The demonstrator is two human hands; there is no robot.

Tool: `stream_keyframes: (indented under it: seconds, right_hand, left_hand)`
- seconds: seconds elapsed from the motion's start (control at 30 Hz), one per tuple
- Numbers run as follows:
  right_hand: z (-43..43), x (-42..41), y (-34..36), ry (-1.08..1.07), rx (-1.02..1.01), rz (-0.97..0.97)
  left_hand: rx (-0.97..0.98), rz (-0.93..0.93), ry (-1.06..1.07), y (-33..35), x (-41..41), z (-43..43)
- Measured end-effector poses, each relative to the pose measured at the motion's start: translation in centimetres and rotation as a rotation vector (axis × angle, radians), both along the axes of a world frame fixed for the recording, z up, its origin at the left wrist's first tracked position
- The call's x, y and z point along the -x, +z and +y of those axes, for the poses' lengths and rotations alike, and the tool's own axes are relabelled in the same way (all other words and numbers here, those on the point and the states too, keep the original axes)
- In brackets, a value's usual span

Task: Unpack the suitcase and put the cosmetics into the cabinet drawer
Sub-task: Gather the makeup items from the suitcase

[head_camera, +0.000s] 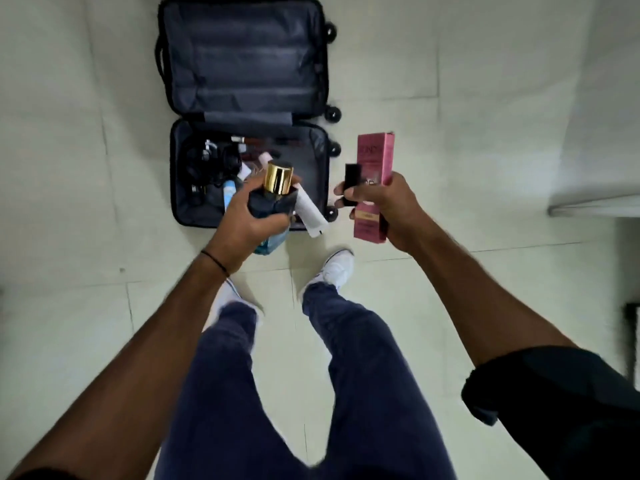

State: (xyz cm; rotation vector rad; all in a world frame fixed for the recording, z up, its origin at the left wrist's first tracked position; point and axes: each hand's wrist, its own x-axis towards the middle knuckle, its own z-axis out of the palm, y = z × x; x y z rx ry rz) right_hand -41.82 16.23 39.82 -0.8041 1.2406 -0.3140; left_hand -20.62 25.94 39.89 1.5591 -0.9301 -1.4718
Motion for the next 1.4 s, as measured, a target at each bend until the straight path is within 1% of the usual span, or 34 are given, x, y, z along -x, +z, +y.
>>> stream_keyframes:
  seconds: [0.1, 0.23, 0.3, 0.4, 0.53, 0.63, 0.73, 0.87, 1.0, 1.1, 1.2, 1.3, 1.4]
  right_hand:
    - [2.0, 5.8, 9.9, -0.042, 0.087, 0.029]
    - [7.4, 13.5, 19.8, -0.108, 0.177, 0.056]
    - [10.9, 16.9, 23.2, -0.181, 0.218, 0.094]
    - [18.1, 22.3, 26.9, -0.398, 0.276, 0.148]
    - [27.7, 28.5, 29.8, -0.721, 0.308, 0.144]
    - [33.8, 34.3, 31.8, -0.928, 0.353, 0.149]
    - [39.5, 42.1, 32.6, -1.153, 0.412, 0.157]
    - [46.1, 52.9, 33.1, -1.388, 0.463, 0.213]
    - [52.0, 65.4, 34.1, -1.586, 0.506, 0.262]
    - [55.4, 73.6, 35.9, -1.658, 0.498, 0.312]
    - [57.0, 80.5, 38.1, -1.664, 0.504, 0.37]
    - [56.6, 86.4, 39.4, -1.653, 0.531, 0.409]
    - [54.9, 91.8, 38.9, -1.655, 0.542, 0.418]
  left_hand:
    - [0.036, 0.046, -0.083, 9.1, 4.6, 1.3]
    - [0.097, 0.082, -0.209, 17.8, 10.4, 4.0]
    - [0.147, 0.121, -0.287, 20.6, 13.2, 5.3]
    - [0.207, 0.19, -0.43, 24.2, 18.9, 8.0]
    - [0.224, 0.302, -0.63, 26.5, 27.3, 11.4]
    - [0.214, 0.332, -0.795, 28.1, 35.2, 13.6]
    - [0.225, 0.343, -0.988, 29.7, 45.3, 15.9]
    - [0.234, 0.342, -1.194, 31.2, 59.5, 19.2]
    - [0.271, 0.356, -1.314, 32.2, 75.6, 23.5]
    - [0.264, 0.35, -1.325, 34.0, 85.9, 26.6]
    - [0.246, 0.358, -1.318, 36.0, 93.2, 28.4]
    - [0.261, 0.36, -1.287, 36.7, 99.0, 27.9]
    - [0.253, 0.341, -1.21, 36.4, 104.6, 25.8]
